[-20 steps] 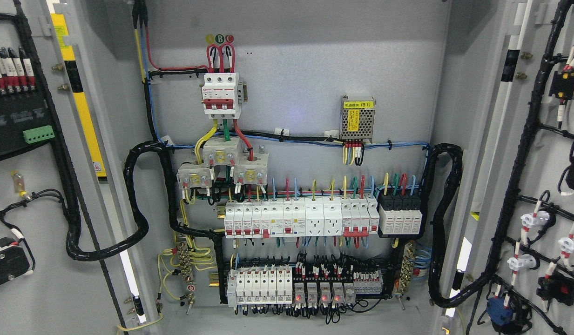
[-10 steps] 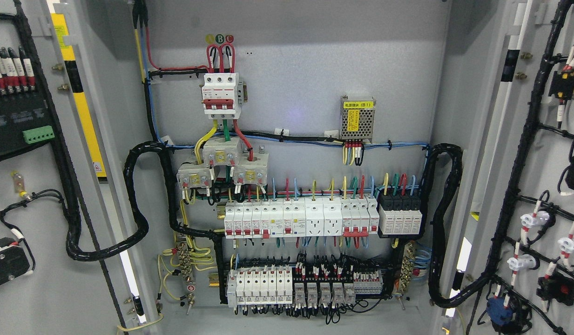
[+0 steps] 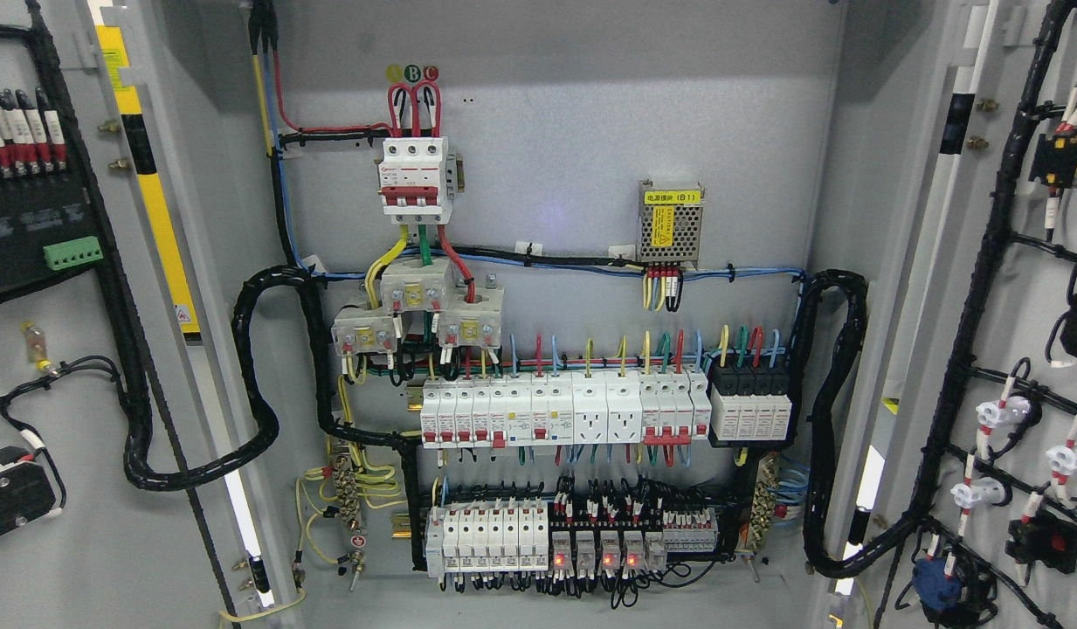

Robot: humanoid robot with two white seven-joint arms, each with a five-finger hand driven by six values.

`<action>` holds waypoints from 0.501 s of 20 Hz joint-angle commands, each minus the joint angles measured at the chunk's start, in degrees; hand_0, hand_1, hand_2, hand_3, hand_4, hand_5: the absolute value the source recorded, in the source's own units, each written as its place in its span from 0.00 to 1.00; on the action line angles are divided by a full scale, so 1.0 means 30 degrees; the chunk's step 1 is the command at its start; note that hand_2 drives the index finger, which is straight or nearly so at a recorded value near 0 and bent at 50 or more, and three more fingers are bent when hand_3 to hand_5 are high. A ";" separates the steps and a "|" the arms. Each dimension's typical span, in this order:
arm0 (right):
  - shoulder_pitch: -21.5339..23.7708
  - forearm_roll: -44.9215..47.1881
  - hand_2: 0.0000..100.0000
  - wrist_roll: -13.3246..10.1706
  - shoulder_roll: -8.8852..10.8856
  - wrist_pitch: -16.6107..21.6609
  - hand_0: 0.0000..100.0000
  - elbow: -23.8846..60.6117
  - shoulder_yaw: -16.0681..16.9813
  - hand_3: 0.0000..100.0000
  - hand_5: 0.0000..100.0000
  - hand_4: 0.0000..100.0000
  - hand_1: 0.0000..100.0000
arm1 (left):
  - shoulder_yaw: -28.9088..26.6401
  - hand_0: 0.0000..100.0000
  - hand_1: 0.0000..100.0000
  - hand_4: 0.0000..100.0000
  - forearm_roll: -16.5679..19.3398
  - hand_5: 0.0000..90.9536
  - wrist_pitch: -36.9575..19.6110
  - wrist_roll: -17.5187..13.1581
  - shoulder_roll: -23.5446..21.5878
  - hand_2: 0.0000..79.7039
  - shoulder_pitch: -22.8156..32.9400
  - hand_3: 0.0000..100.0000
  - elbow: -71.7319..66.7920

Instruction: Open door with both hands

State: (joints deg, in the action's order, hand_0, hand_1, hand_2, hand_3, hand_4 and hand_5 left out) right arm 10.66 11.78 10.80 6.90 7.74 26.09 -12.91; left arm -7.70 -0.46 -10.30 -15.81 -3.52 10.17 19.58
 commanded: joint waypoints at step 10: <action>-0.1768 -0.0821 0.00 -0.1284 -0.1596 -0.3107 0.22 -0.5944 -0.0355 0.00 0.00 0.00 0.01 | 0.3239 0.00 0.00 0.00 -0.0609 0.00 0.0153 0.1314 -0.0202 0.00 -0.0458 0.00 -0.6293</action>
State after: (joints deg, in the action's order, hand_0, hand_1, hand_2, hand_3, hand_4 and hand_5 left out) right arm 6.24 9.66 7.12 4.60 -1.28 15.56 -13.59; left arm -1.91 -1.09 -9.86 -11.96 -3.90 9.32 7.93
